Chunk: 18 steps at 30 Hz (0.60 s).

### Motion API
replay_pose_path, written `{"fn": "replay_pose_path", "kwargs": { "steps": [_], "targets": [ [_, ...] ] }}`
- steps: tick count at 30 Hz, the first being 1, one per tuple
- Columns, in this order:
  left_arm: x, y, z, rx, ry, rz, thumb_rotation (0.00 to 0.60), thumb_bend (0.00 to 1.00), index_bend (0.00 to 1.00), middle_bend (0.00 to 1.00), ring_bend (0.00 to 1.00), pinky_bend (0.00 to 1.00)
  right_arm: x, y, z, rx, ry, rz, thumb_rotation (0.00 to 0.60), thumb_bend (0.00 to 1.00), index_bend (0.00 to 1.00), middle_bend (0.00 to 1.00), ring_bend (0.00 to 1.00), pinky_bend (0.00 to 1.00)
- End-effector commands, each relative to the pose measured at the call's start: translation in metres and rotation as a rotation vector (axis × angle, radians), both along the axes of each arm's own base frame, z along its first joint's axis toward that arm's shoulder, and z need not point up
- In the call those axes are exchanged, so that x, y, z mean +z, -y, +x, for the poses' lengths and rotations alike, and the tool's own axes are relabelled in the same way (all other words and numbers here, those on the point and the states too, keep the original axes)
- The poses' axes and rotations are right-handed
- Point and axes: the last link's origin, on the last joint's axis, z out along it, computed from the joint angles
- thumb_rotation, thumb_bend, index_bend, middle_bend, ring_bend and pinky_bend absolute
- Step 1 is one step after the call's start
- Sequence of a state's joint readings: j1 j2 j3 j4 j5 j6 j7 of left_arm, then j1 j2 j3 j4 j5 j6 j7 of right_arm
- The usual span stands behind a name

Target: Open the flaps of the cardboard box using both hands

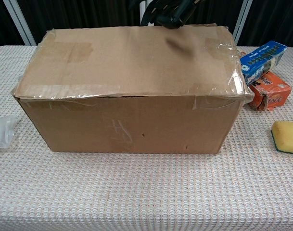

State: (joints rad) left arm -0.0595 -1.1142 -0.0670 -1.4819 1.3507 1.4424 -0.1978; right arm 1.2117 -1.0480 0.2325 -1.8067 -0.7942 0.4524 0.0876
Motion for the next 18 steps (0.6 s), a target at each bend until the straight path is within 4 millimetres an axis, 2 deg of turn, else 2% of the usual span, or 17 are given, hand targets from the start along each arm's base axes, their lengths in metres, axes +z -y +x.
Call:
{"fn": "replay_pose_path", "kwargs": {
  "steps": [1, 11, 18],
  "targets": [
    [0.0, 0.0, 0.0, -0.001, 0.0, -0.001, 0.0, 0.0, 0.13, 0.13, 0.07, 0.15, 0.007, -0.001, 0.001, -0.003, 0.038, -0.011, 0.6, 0.68, 0.0, 0.26, 0.16, 0.0],
    [-0.002, -0.003, 0.002, -0.004, -0.001, -0.01, 0.0, 0.0, 0.13, 0.12, 0.07, 0.15, 0.037, -0.016, 0.004, -0.017, 0.199, -0.016, 0.6, 0.7, 0.0, 0.3, 0.27, 0.0],
    [-0.003, -0.006, 0.006, -0.013, -0.002, -0.012, 0.0, 0.0, 0.13, 0.12, 0.07, 0.15, 0.06, -0.029, 0.005, -0.021, 0.29, 0.003, 0.6, 0.7, 0.0, 0.3, 0.29, 0.0]
  ]
}}
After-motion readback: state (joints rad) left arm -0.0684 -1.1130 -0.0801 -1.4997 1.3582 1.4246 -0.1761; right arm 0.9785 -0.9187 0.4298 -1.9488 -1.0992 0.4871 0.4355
